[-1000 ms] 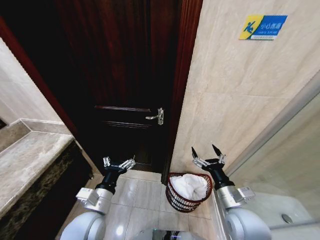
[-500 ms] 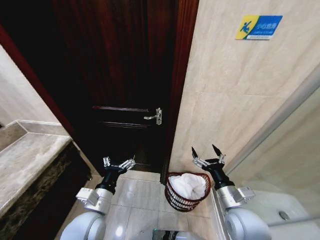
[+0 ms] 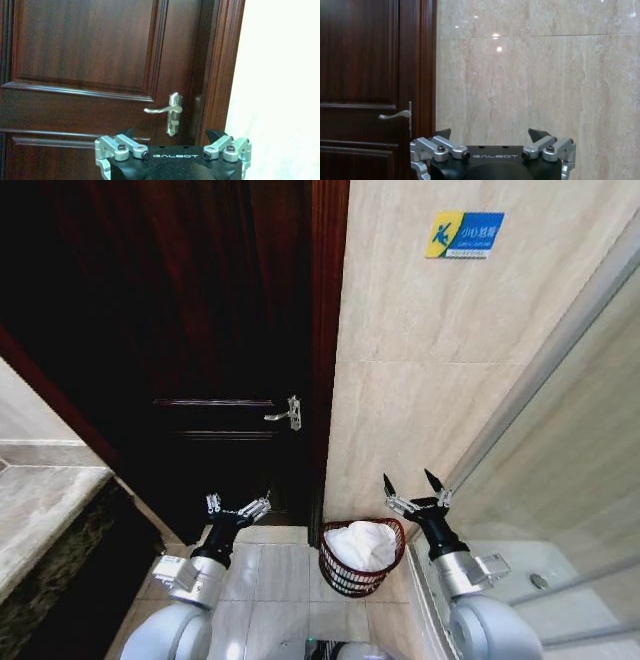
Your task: Discard the used towel into the hamper.
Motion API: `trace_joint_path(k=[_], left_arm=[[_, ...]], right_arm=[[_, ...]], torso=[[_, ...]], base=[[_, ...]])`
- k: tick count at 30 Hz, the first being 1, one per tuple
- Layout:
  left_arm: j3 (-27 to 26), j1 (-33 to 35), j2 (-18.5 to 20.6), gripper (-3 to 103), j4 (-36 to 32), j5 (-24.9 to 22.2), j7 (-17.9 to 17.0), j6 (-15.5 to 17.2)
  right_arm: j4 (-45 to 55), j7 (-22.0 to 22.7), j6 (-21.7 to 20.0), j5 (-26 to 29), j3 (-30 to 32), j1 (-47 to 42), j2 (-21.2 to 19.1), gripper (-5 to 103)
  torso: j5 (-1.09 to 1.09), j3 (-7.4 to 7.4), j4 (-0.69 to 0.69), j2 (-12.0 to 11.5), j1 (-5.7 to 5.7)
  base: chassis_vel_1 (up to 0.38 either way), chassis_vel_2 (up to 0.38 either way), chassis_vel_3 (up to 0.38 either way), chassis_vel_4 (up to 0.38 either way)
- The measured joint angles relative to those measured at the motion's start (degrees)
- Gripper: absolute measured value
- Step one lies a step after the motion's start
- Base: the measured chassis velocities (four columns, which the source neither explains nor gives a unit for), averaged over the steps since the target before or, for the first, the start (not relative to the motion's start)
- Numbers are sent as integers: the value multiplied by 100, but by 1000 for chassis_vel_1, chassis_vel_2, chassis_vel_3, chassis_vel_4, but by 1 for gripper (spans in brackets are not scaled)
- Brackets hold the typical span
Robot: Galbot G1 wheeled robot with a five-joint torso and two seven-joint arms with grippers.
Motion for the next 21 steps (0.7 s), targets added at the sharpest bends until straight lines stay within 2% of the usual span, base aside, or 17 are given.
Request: trace_joint_path(k=[21], left_arm=[[0, 0, 0, 97, 0, 0, 0, 0]], right_arm=[[0, -1, 0, 0, 0, 0, 0, 100]], torso=[[0, 0, 0, 0, 0]], base=[[2, 1, 2, 1]])
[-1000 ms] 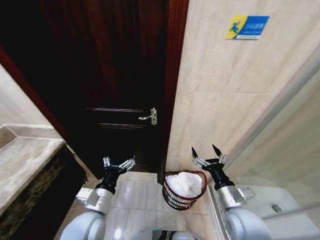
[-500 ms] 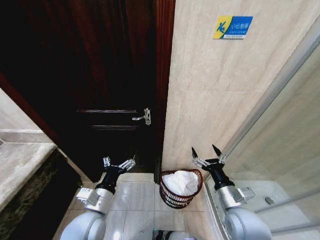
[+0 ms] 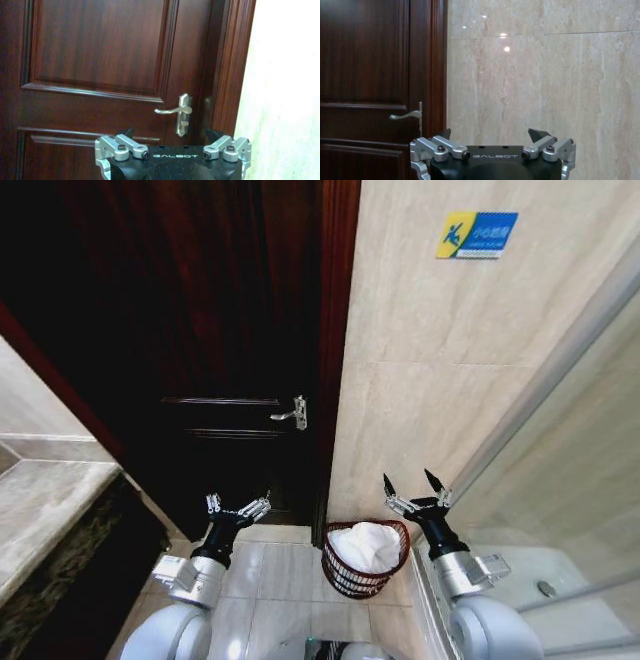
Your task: Discard the used towel into the hamper.
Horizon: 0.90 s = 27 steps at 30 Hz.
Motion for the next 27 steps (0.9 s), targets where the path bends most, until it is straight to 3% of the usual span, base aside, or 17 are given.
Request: trace_joint_path(k=[27], left_arm=[[0, 0, 0, 97, 0, 0, 0, 0]], right_arm=[[0, 0, 0, 0, 0, 0, 0, 100]], torso=[[0, 0, -1, 0, 1]], base=[[7, -6, -5, 4]])
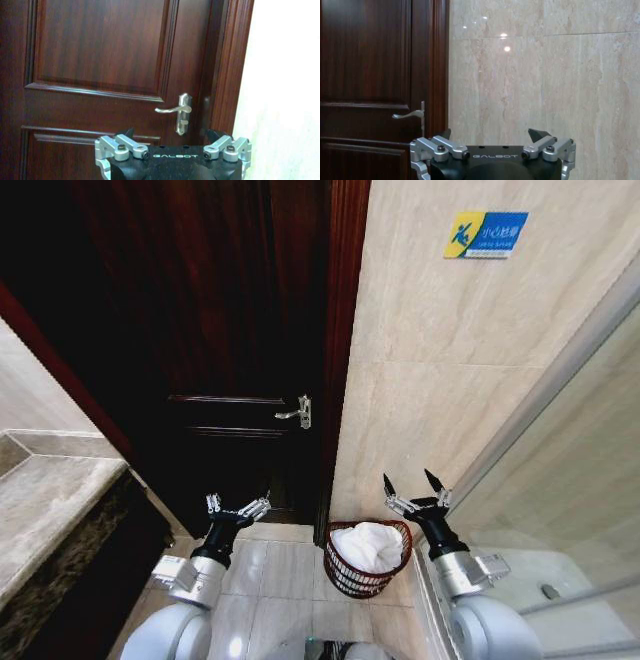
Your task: Discard the used towel into the hamper.
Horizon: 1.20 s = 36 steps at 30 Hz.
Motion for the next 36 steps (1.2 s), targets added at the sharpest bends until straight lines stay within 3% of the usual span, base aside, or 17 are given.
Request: trace_joint_path(k=[36], left_arm=[[0, 1, 0, 97, 0, 0, 0, 0]], right_arm=[[0, 0, 0, 0, 0, 0, 0, 100]], torso=[[0, 0, 0, 0, -1]], base=[[109, -106, -107, 105]])
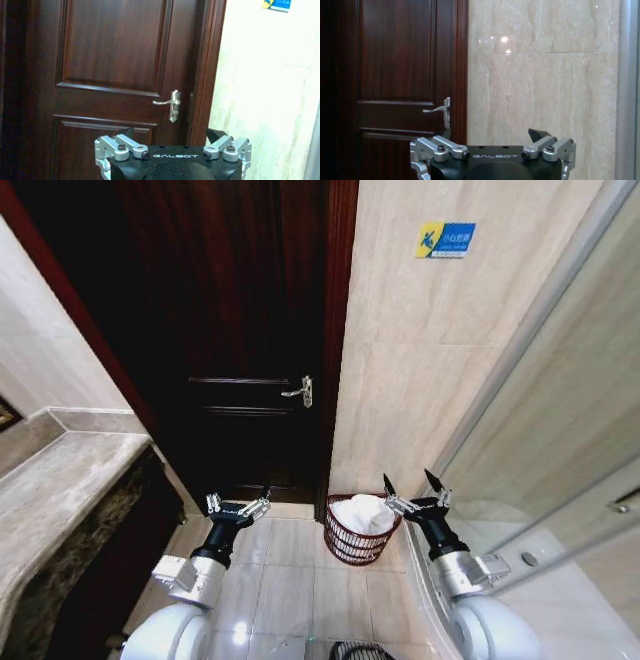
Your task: Discard the used towel into the hamper.
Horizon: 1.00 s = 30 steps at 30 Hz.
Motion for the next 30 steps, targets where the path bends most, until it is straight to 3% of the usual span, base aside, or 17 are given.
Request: trace_joint_path(k=[30], left_arm=[[0, 0, 0, 97, 0, 0, 0, 0]], right_arm=[[0, 0, 0, 0, 0, 0, 0, 100]], torso=[[1, 0, -2, 0, 1]], base=[[165, -164, -165, 166]])
